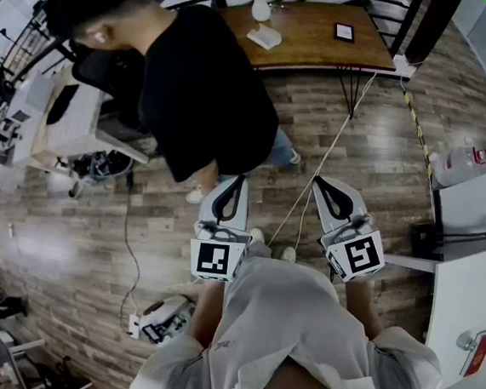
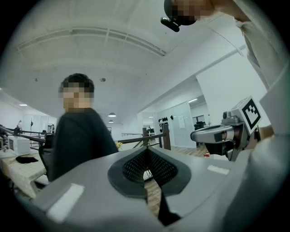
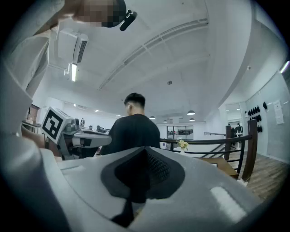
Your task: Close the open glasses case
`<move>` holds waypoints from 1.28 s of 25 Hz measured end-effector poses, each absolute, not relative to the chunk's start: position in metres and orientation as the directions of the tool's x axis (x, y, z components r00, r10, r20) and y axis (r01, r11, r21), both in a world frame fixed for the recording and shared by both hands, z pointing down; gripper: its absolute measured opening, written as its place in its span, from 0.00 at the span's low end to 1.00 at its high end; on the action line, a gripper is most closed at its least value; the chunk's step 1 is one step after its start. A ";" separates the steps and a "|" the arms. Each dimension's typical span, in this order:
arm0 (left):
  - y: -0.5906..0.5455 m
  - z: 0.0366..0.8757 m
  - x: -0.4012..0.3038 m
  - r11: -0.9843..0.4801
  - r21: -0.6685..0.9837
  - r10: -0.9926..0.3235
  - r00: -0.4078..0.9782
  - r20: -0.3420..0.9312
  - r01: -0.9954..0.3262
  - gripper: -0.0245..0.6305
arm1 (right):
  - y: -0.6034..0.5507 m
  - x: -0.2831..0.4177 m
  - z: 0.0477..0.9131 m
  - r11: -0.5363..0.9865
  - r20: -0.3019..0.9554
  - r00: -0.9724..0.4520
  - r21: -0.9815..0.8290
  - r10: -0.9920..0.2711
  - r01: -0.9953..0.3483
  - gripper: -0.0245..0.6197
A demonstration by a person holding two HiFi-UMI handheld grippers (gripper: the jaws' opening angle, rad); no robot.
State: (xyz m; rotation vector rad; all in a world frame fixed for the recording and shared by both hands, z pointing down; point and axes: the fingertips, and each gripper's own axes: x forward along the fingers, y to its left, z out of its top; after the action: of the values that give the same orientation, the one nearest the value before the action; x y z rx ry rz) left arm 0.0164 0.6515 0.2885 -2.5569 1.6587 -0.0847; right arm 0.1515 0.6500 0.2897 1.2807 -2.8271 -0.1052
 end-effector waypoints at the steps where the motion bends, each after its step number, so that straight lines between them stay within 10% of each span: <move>1: 0.652 0.288 0.019 -0.409 -0.112 -0.911 0.413 -0.011 -0.906 0.07 | 0.649 0.154 0.291 0.652 0.007 -0.653 0.066 -0.757 -0.756 0.04; 32: 0.420 0.319 -0.039 -0.427 -0.095 -0.904 0.426 0.029 -0.899 0.07 | 0.415 0.092 0.326 0.618 0.094 -0.613 0.038 -0.784 -0.785 0.04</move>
State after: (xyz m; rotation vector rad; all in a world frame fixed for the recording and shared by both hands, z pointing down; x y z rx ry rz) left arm -0.0393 0.4202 0.3190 -2.5977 1.6453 -0.1159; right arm 0.0918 0.4147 0.3264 1.3303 -2.7343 0.0107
